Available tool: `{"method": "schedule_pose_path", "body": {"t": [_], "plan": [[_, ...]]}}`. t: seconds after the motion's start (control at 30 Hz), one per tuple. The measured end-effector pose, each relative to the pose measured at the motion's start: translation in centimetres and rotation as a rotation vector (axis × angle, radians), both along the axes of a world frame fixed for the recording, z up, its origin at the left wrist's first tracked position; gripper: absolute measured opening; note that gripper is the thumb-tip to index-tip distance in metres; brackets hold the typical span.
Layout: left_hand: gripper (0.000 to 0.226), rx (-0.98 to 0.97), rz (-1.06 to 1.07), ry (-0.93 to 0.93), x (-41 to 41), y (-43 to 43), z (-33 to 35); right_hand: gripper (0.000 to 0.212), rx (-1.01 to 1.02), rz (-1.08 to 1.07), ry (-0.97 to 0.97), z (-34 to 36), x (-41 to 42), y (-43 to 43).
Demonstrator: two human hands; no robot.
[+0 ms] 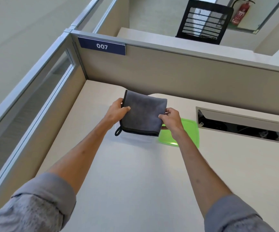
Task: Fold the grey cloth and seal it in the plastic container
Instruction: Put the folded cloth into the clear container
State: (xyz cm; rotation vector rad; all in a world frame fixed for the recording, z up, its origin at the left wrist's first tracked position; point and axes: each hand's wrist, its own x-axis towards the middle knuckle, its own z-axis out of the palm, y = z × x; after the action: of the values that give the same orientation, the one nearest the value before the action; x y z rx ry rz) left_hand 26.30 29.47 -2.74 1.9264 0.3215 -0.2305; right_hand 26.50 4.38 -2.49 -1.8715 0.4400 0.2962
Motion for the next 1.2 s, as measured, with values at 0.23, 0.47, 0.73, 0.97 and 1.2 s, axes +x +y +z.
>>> {"method": "schedule_pose_path", "body": {"t": [0.23, 0.47, 0.73, 0.97, 1.2], "plan": [[0.036, 0.538, -0.085, -0.045, -0.3, 0.0, -1.4, 0.016, -0.541, 0.102, -0.203, -1.8, -0.7, 0.9], [0.038, 0.866, -0.158, -0.154, -0.7, 0.8, -2.7, 0.029, -0.786, 0.138, -0.325, -3.7, -2.3, 1.3], [0.06, 0.665, 0.045, -0.294, -3.3, 0.4, -3.1, 0.085, -0.778, 0.121, -0.273, -4.1, -3.4, 1.4], [0.059, 0.909, -0.29, -0.586, -1.5, -0.9, -0.6, 0.056, -0.865, 0.389, -0.608, -0.7, -0.7, 1.5], [0.034, 0.966, -0.362, -0.622, -2.1, -1.9, -1.7, 0.035, -1.071, 0.556, -0.656, -2.3, -0.6, 1.9]]}}
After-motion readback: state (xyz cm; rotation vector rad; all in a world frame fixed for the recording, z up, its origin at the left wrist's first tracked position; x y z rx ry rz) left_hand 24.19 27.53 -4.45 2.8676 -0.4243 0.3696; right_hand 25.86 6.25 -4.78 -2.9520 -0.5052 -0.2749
